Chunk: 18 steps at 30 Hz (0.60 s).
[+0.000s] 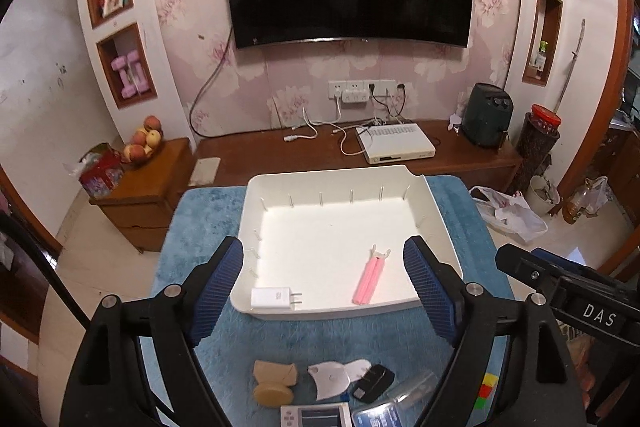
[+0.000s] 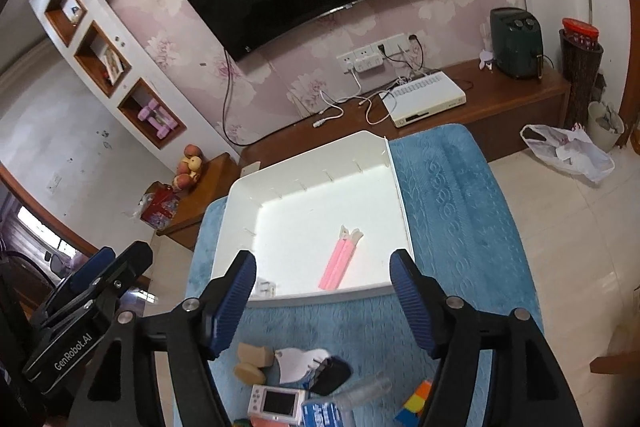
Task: Organize rigid objects
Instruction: 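Carry both items over the white bin and release them inside, then move both tools back toward the remaining items on the table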
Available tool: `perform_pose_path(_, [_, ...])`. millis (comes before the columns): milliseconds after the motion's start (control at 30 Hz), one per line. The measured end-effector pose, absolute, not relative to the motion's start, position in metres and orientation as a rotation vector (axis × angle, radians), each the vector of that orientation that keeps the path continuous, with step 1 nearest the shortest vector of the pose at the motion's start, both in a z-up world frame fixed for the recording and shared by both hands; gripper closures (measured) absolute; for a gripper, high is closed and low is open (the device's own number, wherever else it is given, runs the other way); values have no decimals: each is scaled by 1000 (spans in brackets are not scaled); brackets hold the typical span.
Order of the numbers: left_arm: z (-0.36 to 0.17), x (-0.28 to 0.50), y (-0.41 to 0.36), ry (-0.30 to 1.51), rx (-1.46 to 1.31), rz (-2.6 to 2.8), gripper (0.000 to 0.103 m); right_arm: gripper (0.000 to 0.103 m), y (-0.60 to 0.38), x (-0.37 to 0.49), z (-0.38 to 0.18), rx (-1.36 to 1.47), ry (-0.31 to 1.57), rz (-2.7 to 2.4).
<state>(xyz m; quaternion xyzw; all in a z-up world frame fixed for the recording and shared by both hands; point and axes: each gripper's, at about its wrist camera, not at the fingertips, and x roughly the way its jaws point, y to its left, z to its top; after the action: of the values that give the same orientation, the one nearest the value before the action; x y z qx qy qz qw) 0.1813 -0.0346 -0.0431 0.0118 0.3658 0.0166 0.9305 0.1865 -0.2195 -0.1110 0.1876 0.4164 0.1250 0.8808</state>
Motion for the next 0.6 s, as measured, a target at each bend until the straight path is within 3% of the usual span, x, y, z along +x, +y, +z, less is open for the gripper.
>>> perform_pose_path(600, [-64,103,-55,824,67,19,18,29,-250,100,-134,461,928,222])
